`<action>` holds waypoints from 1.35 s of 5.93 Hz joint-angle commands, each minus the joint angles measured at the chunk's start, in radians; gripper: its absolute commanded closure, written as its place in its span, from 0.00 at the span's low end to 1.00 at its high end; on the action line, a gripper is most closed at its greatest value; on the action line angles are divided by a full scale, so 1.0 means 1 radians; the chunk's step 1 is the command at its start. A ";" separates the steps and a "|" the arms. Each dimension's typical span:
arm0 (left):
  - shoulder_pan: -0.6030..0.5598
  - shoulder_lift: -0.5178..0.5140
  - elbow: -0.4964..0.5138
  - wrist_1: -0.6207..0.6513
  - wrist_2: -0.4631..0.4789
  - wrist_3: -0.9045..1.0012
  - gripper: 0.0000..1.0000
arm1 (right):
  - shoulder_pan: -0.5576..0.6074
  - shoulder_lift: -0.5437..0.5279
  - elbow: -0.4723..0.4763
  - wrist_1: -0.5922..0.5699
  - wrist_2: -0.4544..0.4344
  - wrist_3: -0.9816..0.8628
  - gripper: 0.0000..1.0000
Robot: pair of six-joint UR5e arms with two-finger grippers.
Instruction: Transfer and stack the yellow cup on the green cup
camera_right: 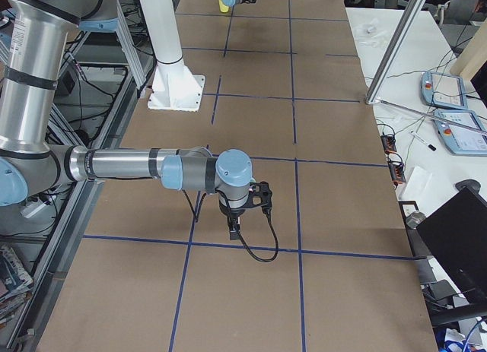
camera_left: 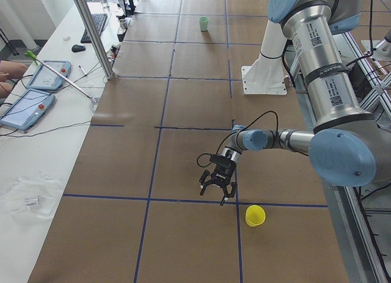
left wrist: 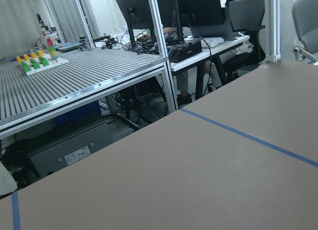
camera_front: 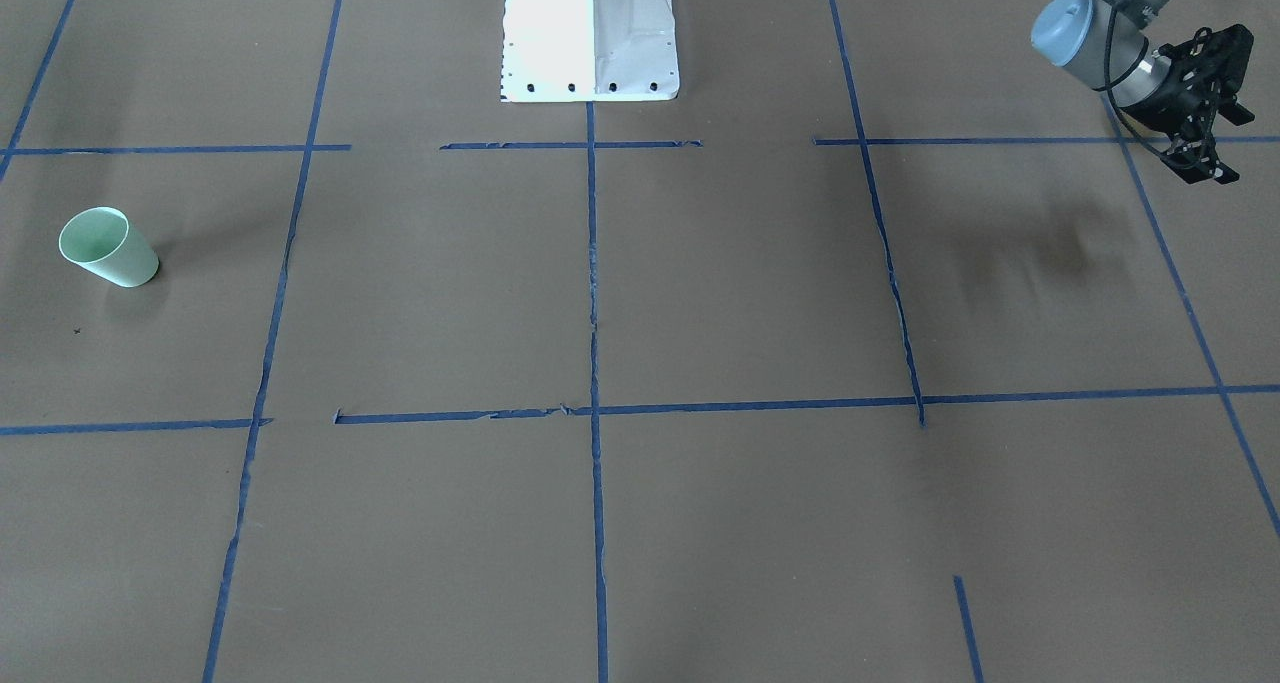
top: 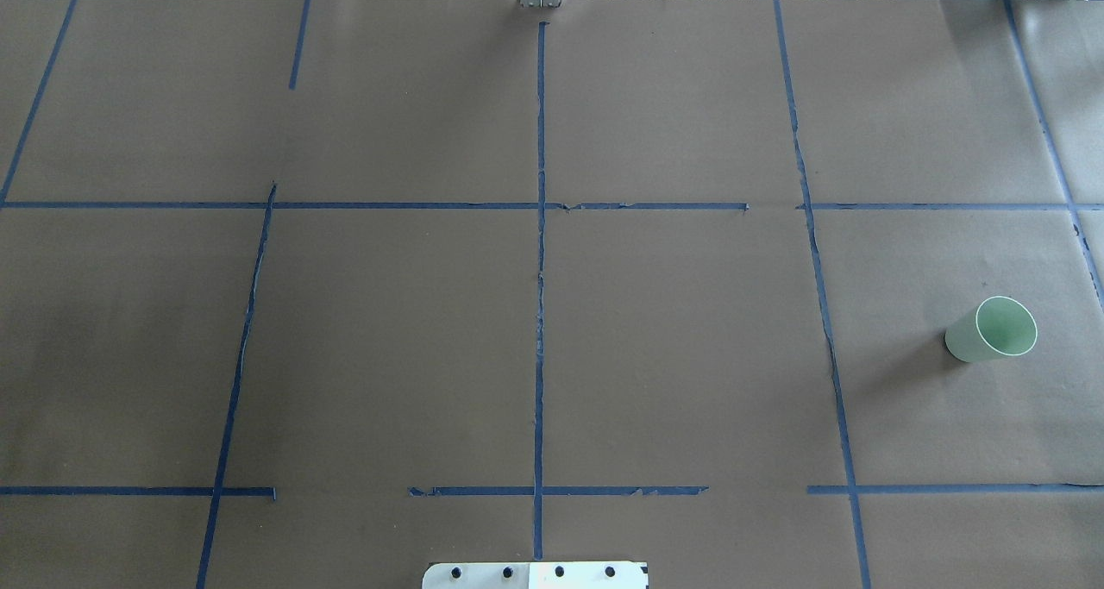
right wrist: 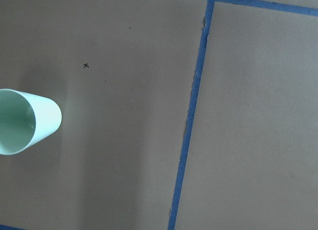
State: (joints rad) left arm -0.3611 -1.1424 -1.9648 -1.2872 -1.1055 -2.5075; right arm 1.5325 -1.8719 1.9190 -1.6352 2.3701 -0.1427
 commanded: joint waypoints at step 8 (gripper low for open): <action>0.274 -0.142 0.113 0.283 -0.390 -0.505 0.00 | -0.002 0.003 -0.002 0.000 0.000 -0.005 0.00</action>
State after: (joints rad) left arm -0.0903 -1.2859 -1.8993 -0.9581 -1.4973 -3.0116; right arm 1.5317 -1.8698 1.9175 -1.6352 2.3700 -0.1465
